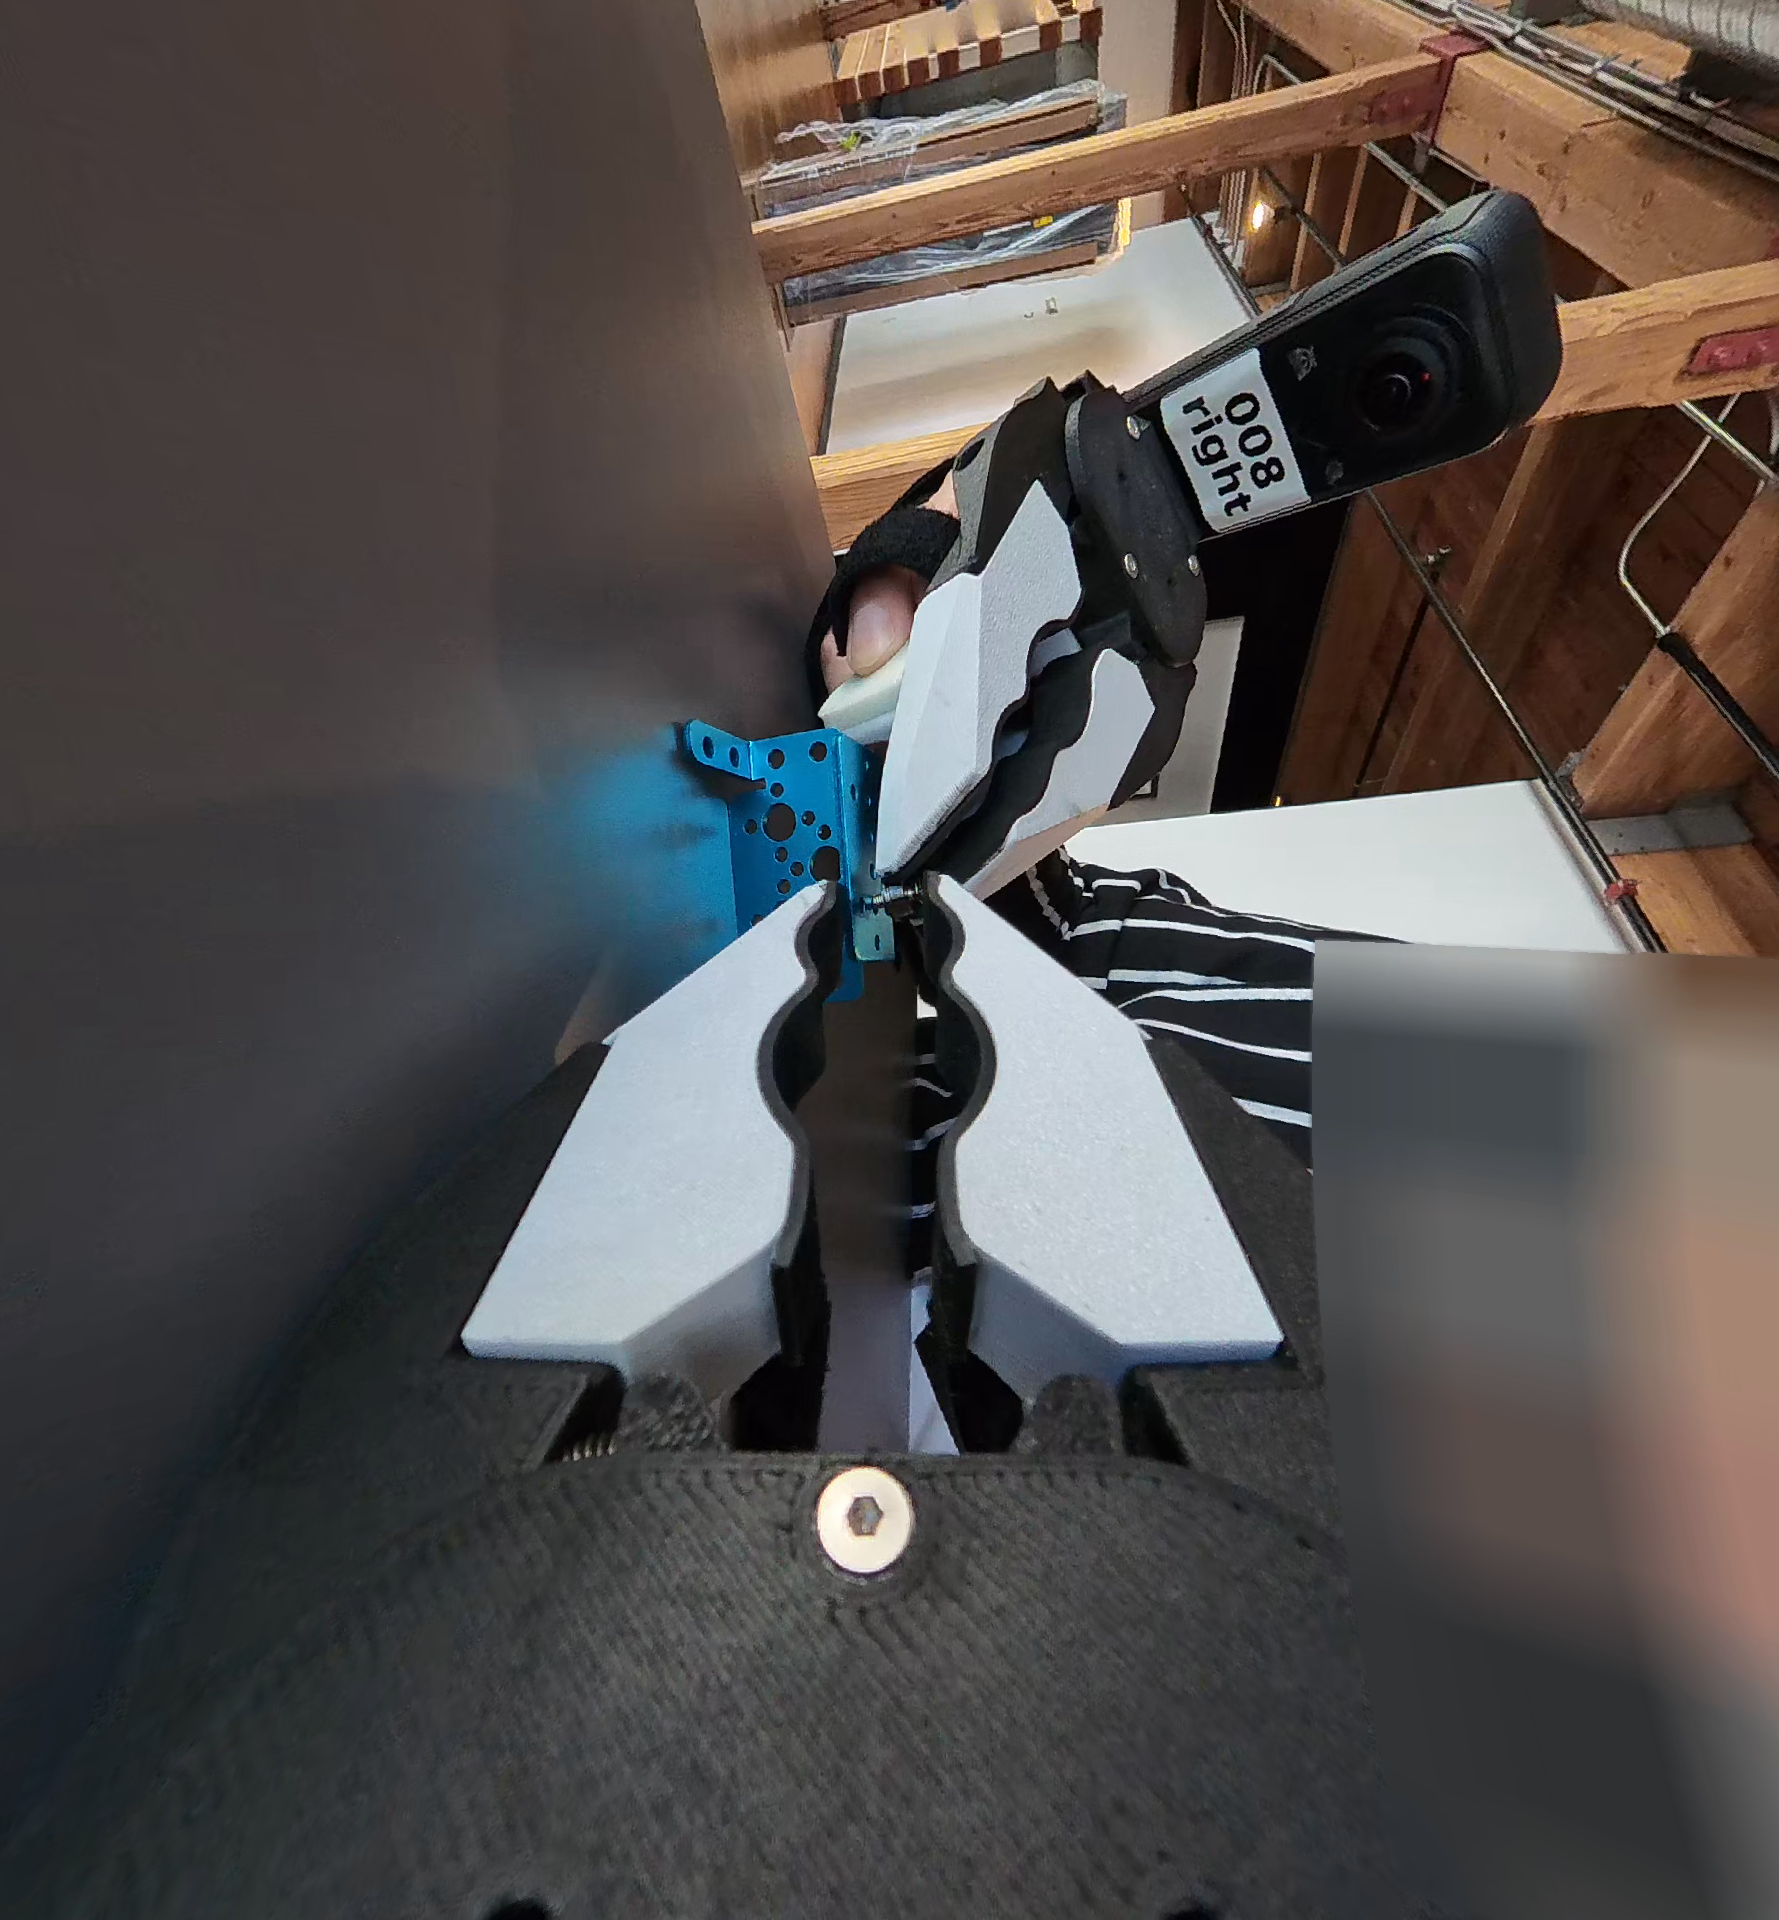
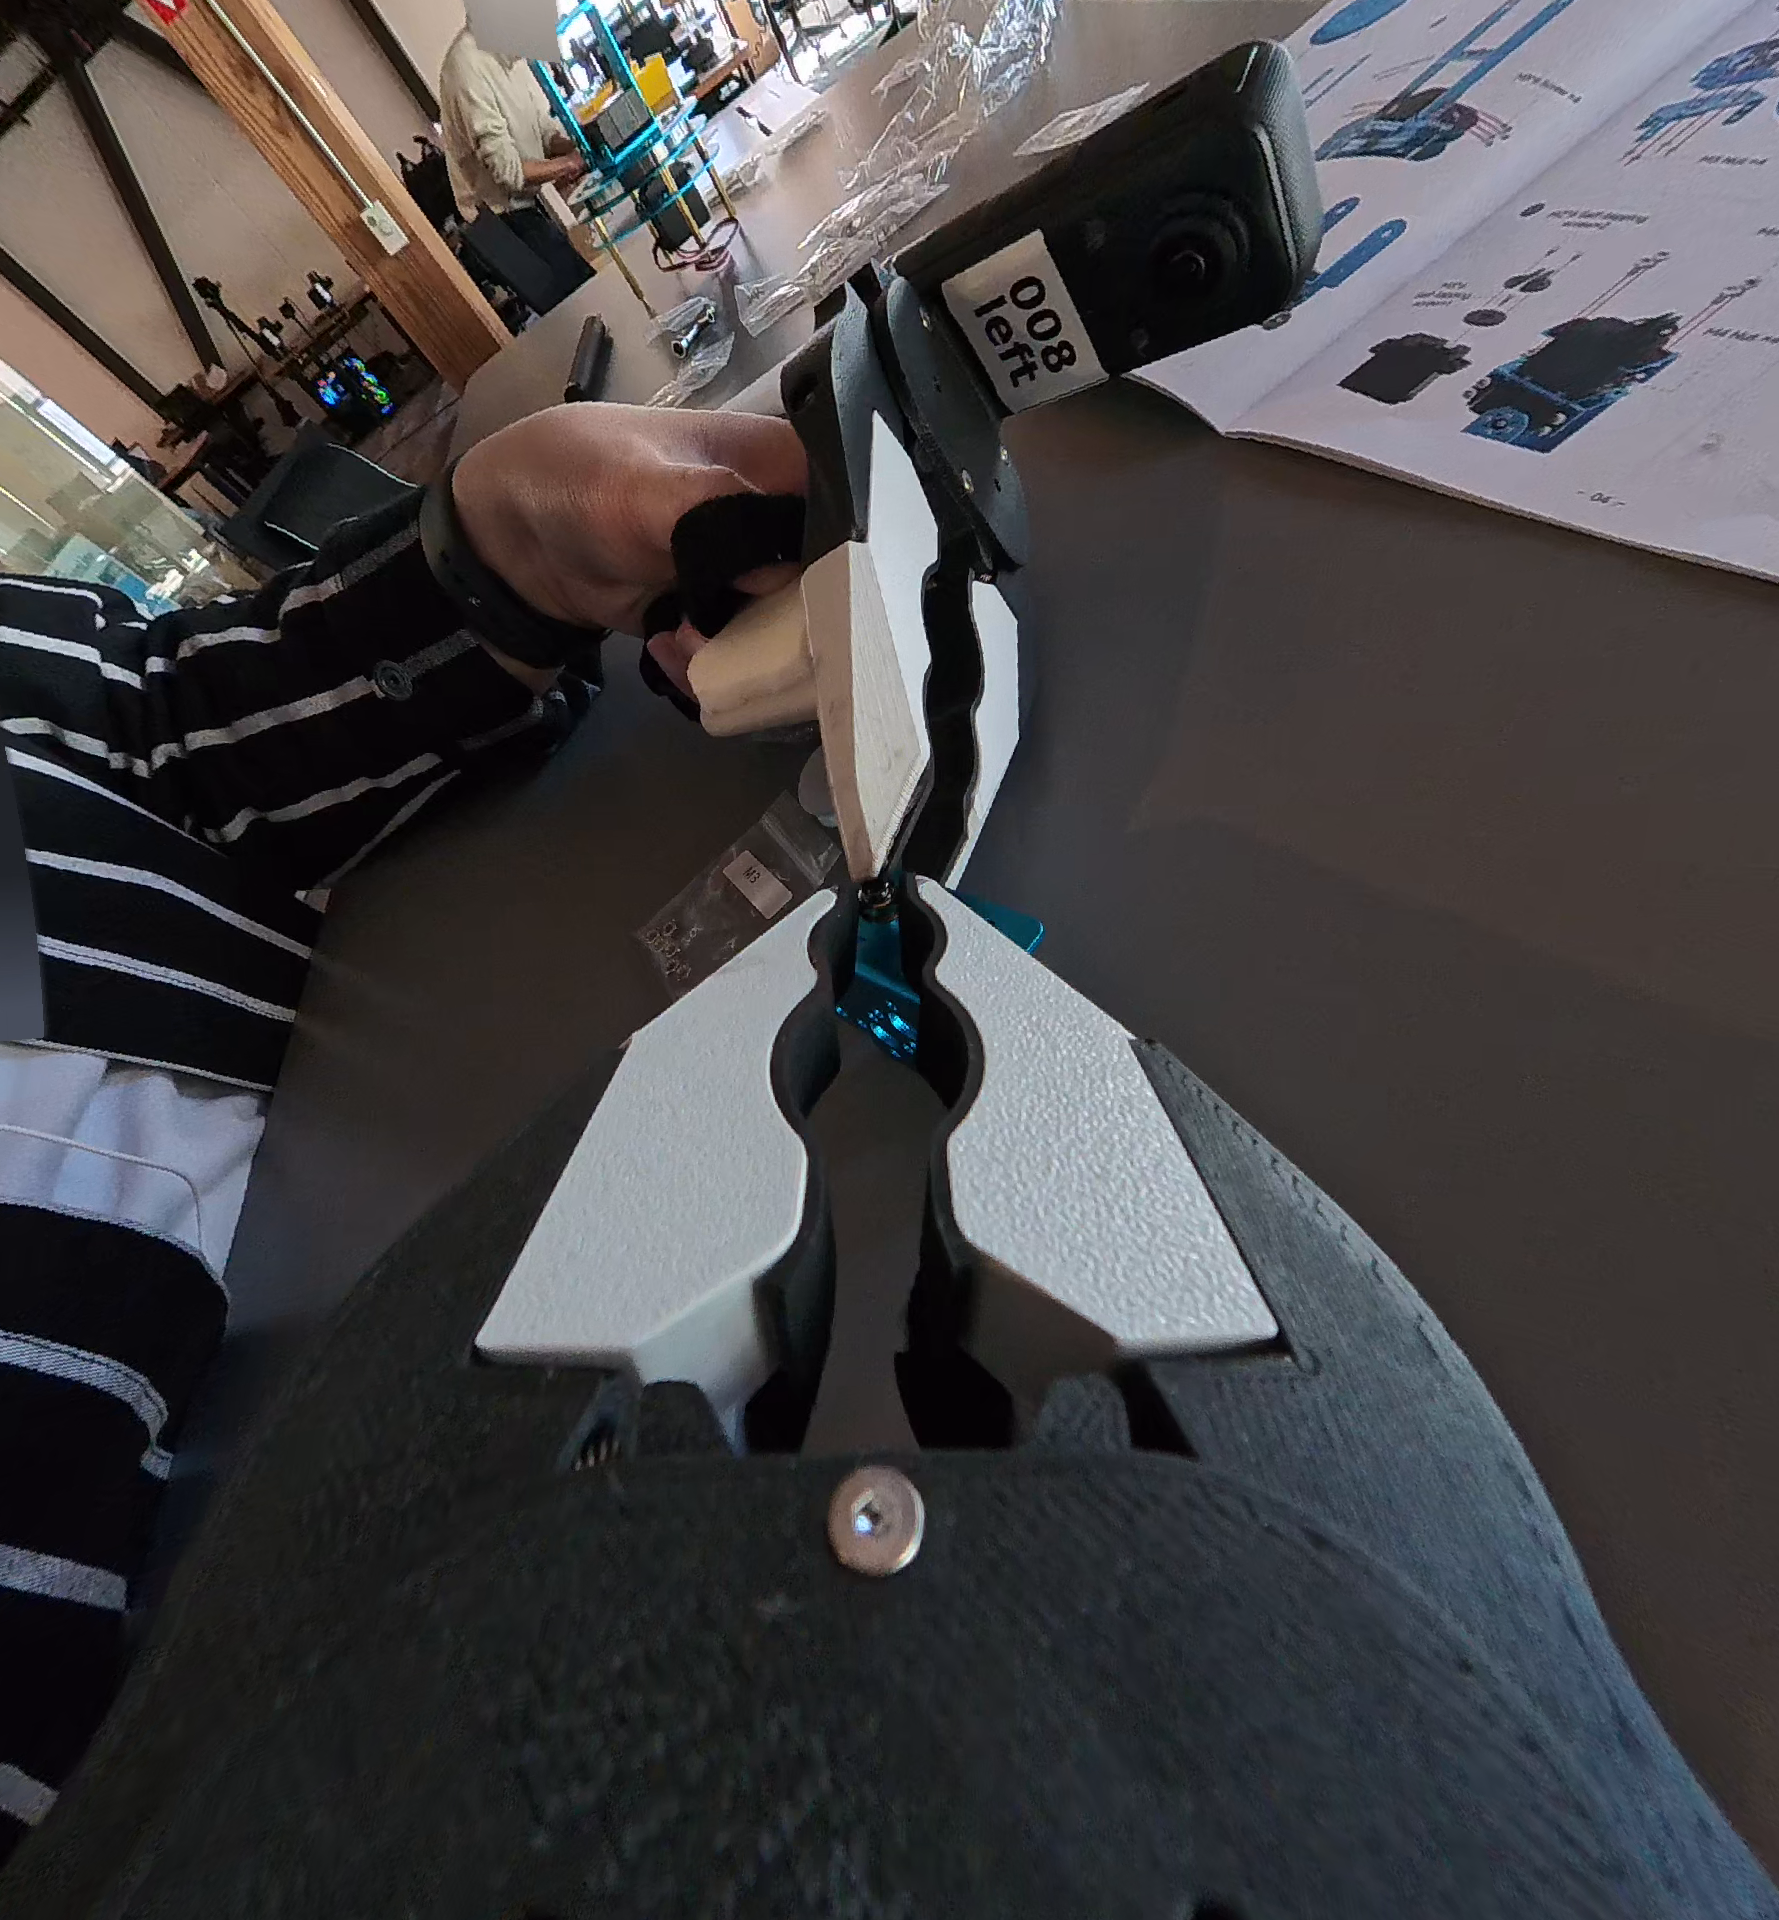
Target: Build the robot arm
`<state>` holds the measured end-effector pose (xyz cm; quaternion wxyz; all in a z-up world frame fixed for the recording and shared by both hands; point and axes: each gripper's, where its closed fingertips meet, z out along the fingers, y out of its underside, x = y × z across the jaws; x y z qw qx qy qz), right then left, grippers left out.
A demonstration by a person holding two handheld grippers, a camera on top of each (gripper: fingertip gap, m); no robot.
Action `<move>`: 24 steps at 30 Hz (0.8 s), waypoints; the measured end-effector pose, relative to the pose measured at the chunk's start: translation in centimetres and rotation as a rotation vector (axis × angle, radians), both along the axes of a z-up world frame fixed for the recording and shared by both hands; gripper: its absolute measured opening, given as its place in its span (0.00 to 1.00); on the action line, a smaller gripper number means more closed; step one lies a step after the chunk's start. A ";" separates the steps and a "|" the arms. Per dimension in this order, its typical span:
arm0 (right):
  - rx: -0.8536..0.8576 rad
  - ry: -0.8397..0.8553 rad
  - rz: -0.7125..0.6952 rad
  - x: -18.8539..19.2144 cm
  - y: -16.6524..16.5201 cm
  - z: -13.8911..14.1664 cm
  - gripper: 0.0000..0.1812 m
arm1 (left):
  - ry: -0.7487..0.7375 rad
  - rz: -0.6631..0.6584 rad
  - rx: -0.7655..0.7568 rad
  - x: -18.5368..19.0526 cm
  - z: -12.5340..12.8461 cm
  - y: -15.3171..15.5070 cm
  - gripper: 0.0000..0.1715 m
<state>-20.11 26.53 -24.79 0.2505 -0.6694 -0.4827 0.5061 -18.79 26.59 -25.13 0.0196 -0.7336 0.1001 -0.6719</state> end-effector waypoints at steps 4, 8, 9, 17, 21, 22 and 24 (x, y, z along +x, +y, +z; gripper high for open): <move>-0.012 0.005 0.001 0.0 0.0 0.1 0.04 | 0.000 -0.004 0.001 0.0 0.0 -0.1 0.08; -0.012 0.004 0.004 0.0 -0.1 0.0 0.04 | 0.002 -0.008 0.004 0.0 0.0 -0.1 0.08; -0.011 0.004 0.005 0.0 -0.1 0.0 0.04 | 0.003 -0.009 0.006 0.0 0.0 -0.1 0.08; -0.014 0.000 0.008 0.1 -0.2 0.0 0.04 | 0.007 -0.016 0.012 0.0 -0.1 -0.1 0.07; 0.014 -0.010 0.017 0.1 -0.3 -0.1 0.04 | 0.017 -0.025 0.025 0.0 -0.2 -0.2 0.07; 0.023 -0.012 0.019 0.1 -0.3 -0.1 0.04 | 0.017 -0.026 0.027 0.0 -0.2 -0.3 0.07; 0.056 -0.021 0.022 0.1 -0.3 -0.2 0.04 | 0.021 -0.028 0.033 0.0 -0.2 -0.3 0.06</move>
